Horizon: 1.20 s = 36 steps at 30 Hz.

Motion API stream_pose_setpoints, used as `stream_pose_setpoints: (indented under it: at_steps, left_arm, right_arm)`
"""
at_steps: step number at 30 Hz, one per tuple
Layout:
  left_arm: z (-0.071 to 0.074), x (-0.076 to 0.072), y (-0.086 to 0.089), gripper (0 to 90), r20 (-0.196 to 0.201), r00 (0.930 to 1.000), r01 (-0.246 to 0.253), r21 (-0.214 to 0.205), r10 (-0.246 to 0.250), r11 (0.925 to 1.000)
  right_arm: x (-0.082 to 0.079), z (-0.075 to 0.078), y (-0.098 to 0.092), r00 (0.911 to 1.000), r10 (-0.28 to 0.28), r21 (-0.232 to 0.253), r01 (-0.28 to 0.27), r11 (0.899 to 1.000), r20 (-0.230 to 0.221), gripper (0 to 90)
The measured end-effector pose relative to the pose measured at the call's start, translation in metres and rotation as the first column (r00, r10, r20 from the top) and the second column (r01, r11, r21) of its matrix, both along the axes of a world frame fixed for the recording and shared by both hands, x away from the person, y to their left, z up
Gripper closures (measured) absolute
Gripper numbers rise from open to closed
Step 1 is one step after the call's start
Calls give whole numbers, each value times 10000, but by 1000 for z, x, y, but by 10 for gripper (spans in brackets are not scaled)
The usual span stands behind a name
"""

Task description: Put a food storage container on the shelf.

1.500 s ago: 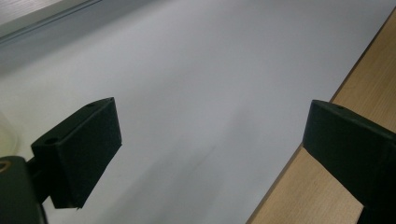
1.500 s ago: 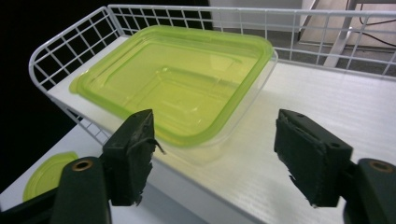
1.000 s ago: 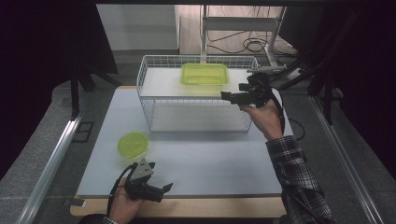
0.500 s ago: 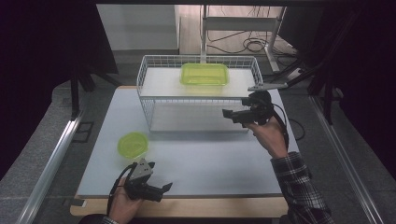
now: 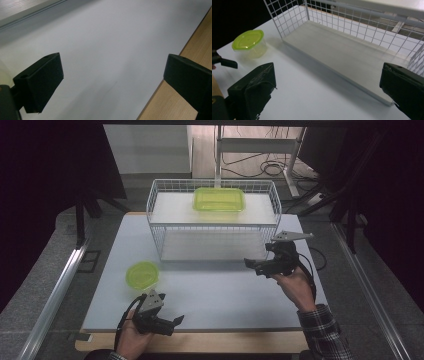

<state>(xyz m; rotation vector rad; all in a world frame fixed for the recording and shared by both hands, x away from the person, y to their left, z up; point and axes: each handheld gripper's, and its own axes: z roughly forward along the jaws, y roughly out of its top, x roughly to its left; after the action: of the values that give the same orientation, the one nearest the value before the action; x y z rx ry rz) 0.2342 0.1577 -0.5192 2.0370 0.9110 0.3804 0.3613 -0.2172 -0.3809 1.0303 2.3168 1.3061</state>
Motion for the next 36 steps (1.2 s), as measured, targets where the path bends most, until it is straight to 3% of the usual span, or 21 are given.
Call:
stream_pose_setpoints:
  at_steps: [18,36]
  left_arm:
    - [1,0,1,26,22,9999,-149,8,149,9999]
    - [0,-2,-1,26,289,9995,-140,368,129,9992]
  right_arm:
    - [-45,-49,-12,9999,-29,-414,35,9991,160,0]
    - [-73,-97,-17,10000,74,-848,-78,9964,-52,0]
